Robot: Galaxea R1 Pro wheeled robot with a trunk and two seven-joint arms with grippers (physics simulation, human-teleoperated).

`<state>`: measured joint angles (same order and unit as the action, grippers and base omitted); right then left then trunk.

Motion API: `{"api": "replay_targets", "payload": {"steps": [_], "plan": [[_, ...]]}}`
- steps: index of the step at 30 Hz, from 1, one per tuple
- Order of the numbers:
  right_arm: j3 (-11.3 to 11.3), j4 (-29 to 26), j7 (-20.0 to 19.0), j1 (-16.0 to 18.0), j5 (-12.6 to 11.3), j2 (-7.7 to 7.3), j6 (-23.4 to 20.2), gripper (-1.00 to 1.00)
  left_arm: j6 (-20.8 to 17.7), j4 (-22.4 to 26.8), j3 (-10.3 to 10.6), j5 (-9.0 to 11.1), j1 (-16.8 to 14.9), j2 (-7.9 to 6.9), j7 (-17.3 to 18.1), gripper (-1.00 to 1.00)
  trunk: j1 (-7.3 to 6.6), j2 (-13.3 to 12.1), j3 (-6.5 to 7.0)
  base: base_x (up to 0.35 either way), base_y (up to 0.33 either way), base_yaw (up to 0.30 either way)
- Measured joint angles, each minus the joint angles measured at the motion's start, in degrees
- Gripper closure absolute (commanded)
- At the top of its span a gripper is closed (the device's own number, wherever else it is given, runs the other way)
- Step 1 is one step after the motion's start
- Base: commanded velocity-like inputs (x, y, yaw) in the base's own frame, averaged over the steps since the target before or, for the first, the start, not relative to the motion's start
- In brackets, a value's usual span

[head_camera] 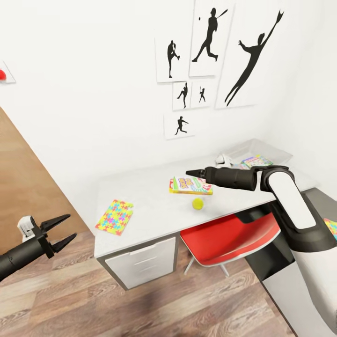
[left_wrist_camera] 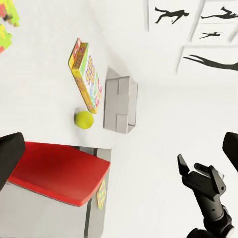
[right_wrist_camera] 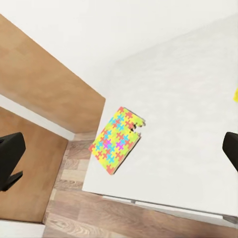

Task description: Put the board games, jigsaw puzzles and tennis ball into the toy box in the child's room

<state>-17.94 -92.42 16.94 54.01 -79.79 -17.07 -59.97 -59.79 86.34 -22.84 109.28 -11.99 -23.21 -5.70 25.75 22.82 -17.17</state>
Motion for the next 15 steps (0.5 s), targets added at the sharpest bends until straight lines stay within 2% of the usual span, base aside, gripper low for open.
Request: {"api": "replay_targets", "payload": {"steps": [2,3,7,15], "plan": [[-0.13,0.00,-0.05,-0.10,0.12,0.12,0.00,-1.00,0.00,-0.06,-0.53,-0.61,2.06,0.85,0.00,-1.00,0.00,0.00,0.18,0.000,0.000,0.000],[-0.13,0.00,-0.05,-0.10,0.13,0.12,0.00,-1.00,0.00,-0.06,-0.54,-0.51,2.09,0.86,0.00,-1.00,0.00,0.00,0.28,0.000,0.000,0.000],[-0.26,0.00,-0.05,-0.27,0.26,0.24,0.00,-1.00,0.02,-0.44,-1.17,-1.42,5.80,1.93,-0.03,-1.00,0.00,0.00,0.65,0.000,0.000,0.000],[-0.26,0.00,-0.11,-0.35,0.41,0.18,0.00,-1.00,0.05,-0.63,-1.85,-1.83,9.04,2.42,-0.04,-1.00,0.00,0.00,1.39,0.000,0.000,0.000]]}}
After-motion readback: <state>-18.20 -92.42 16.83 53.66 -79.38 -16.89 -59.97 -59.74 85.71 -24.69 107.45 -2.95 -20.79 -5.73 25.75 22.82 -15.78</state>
